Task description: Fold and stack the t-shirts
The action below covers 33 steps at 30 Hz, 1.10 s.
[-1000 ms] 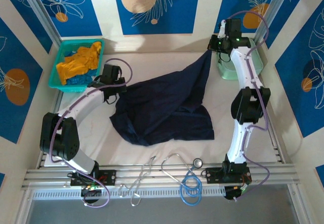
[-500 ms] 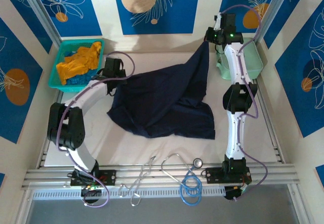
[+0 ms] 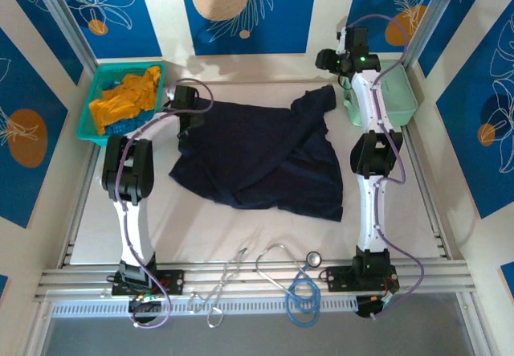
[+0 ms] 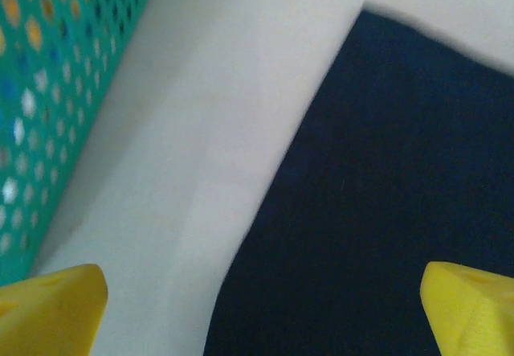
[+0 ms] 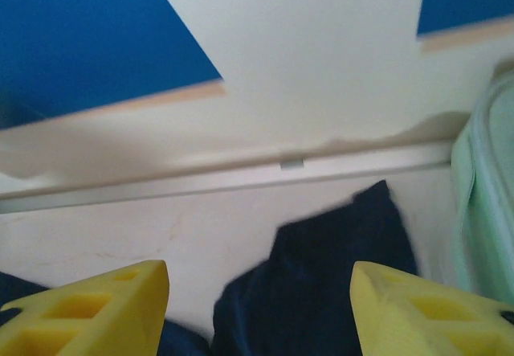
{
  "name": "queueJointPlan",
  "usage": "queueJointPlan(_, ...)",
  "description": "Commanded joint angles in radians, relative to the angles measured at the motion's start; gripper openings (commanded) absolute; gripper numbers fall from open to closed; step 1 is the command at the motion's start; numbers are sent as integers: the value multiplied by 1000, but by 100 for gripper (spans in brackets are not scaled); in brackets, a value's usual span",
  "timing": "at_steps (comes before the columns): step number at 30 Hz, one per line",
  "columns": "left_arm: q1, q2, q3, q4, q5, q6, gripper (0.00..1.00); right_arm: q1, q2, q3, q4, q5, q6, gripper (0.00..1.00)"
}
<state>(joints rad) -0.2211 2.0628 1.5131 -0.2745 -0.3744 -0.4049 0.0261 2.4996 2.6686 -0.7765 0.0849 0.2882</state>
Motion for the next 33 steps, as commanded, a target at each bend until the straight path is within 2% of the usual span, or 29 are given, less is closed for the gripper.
queueJointPlan(1, -9, -141, -82, -20, 22, -16, 99, 5, -77, -81, -76, 44, 14, 64)
queueJointPlan(3, -16, -206, -114, -49, 41, 2, 99, 16, -175, -239, -47, 60, 22, 65)
queueJointPlan(8, -50, -334, -168, -191, 107, 29, 99, 62, -537, -783, 90, 114, 82, 67)
queueJointPlan(11, -84, -394, -236, -226, 153, 8, 100, 64, -701, -1040, 72, 112, 174, 65)
queueJointPlan(15, -141, -418, -315, -243, 199, -54, 95, 65, -864, -1333, 76, 76, 241, 63)
queueJointPlan(21, -172, -354, -377, -202, 257, -180, 82, 68, -982, -1591, 109, 29, 271, 60)
queueJointPlan(28, -175, -298, -374, -144, 266, -235, 71, 76, -1023, -1699, 141, 15, 279, 58)
queueJointPlan(30, -176, -299, -376, -153, 260, -241, 61, 77, -1022, -1708, 144, 13, 279, 57)
queueJointPlan(31, -177, -305, -381, -155, 255, -242, 51, 77, -1022, -1710, 144, 13, 279, 57)
queueJointPlan(33, -178, -335, -398, -168, 237, -248, 26, 77, -1020, -1710, 145, 11, 276, 57)
